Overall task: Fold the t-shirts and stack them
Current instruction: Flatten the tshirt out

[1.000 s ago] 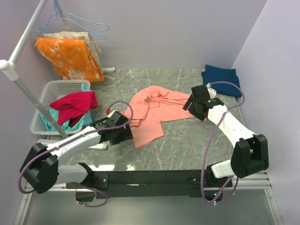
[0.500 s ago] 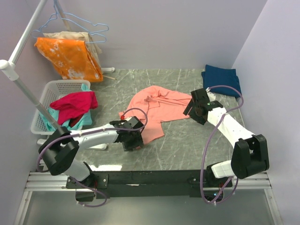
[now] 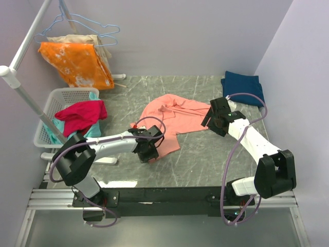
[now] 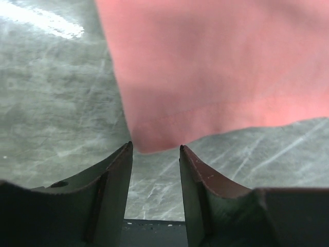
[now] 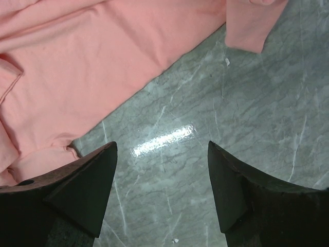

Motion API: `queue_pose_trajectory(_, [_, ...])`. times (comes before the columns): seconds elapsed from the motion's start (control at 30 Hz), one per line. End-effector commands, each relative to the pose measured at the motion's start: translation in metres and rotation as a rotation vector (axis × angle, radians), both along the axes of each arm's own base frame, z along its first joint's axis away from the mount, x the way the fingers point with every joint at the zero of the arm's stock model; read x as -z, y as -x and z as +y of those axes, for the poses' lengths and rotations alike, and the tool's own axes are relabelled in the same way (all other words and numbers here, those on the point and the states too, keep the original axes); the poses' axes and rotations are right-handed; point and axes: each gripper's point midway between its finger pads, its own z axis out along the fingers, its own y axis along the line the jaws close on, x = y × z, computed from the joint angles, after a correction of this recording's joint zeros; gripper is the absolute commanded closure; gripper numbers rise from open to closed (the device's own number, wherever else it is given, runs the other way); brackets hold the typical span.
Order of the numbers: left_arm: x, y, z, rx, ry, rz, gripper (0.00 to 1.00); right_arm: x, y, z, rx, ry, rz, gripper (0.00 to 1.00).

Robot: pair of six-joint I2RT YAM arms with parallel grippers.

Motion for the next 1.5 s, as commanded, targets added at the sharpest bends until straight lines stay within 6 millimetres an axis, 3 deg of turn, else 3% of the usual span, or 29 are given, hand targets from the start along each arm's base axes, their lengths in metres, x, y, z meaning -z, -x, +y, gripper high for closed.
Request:
queue_pose_trajectory(0.0, [0.001,0.001,0.005,-0.046,-0.067,0.009,0.52,-0.008,0.0,-0.001,-0.016,0.002,-0.038,0.22])
queue_pose_trajectory(0.37, [0.019,0.004,0.012,-0.062,-0.109,0.014,0.51,-0.003,0.003,-0.002,-0.019,-0.001,-0.026,0.22])
queue_pose_trajectory(0.67, [0.028,-0.003,0.025,-0.087,-0.188,-0.014,0.58,-0.01,0.002,-0.003,-0.016,0.006,-0.036,0.22])
queue_pose_trajectory(1.0, [0.042,-0.005,0.027,-0.058,-0.28,0.006,0.54,-0.01,0.008,-0.006,-0.007,0.008,-0.039,0.23])
queue_pose_trajectory(1.07, [0.045,-0.002,0.026,-0.045,-0.28,0.019,0.57,-0.009,0.009,-0.007,-0.003,0.01,-0.039,0.22])
queue_pose_trajectory(1.17, [0.047,0.003,0.028,-0.042,-0.289,0.036,0.69,-0.009,0.009,-0.009,0.001,0.013,-0.043,0.23])
queue_pose_trajectory(1.2, [0.047,0.004,0.029,-0.044,-0.288,0.037,0.8,-0.009,0.009,-0.01,0.005,0.014,-0.043,0.23])
queue_pose_trajectory(1.3, [0.047,0.009,0.033,-0.048,-0.288,0.045,0.96,-0.008,0.009,-0.009,0.005,0.012,-0.043,0.23])
queue_pose_trajectory(1.47, [0.043,0.013,0.042,-0.07,-0.303,0.042,0.99,-0.005,0.009,-0.007,0.001,0.004,-0.035,0.22])
